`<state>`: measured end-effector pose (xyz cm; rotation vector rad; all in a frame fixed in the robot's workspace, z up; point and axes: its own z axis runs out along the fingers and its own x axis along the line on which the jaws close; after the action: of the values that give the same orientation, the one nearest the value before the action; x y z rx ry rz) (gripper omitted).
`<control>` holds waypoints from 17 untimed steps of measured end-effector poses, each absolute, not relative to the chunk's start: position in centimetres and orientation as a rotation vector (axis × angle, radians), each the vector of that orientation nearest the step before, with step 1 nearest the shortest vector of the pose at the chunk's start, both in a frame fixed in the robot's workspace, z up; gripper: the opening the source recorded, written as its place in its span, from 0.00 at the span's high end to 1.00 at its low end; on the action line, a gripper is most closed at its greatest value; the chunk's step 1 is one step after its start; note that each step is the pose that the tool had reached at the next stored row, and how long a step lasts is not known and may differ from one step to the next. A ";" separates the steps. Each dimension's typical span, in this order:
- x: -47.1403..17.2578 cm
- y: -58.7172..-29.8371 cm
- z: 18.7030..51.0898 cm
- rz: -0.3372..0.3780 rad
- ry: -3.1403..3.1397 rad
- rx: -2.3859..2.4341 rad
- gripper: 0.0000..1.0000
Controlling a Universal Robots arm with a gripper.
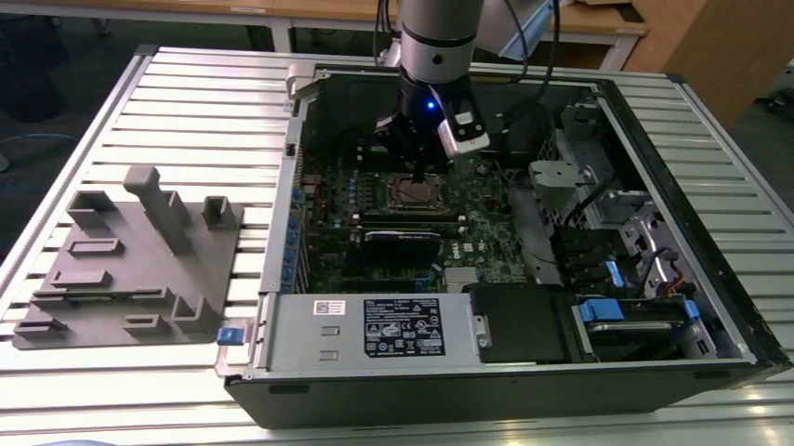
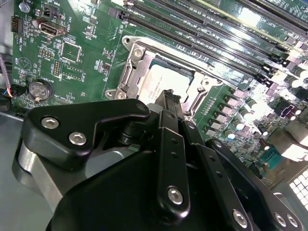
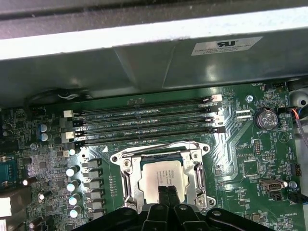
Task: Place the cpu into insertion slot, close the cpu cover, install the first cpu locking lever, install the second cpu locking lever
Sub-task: 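Install the second cpu locking lever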
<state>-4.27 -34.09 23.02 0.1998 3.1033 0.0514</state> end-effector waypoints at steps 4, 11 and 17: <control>-4.3 -34.1 23.1 0.051 3.103 0.200 0.89; -4.3 -34.1 23.2 0.051 3.103 0.200 0.89; -4.3 -34.1 23.6 0.051 3.103 0.200 0.89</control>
<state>-4.27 -34.09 23.56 0.1999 3.1033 0.0514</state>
